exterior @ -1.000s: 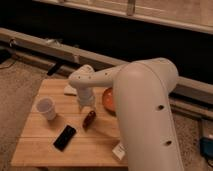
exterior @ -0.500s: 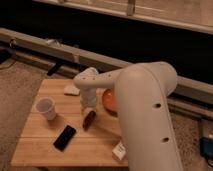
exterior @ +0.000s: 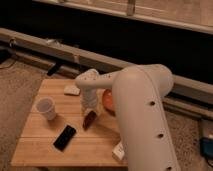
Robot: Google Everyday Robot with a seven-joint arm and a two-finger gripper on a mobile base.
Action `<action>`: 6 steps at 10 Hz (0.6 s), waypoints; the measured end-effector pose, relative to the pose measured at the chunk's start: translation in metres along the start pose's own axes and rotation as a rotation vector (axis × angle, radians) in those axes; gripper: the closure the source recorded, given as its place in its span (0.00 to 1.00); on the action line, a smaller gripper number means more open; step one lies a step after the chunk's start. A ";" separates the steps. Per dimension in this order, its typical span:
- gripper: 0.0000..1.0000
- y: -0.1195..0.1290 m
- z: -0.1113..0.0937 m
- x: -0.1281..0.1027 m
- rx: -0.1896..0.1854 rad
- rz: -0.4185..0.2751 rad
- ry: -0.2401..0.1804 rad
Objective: Place the pepper in the ceramic cup
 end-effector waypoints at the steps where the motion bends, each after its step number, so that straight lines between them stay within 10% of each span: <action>1: 0.37 0.000 0.002 0.000 0.003 -0.001 0.009; 6: 0.87 0.004 0.007 0.000 0.030 -0.012 0.071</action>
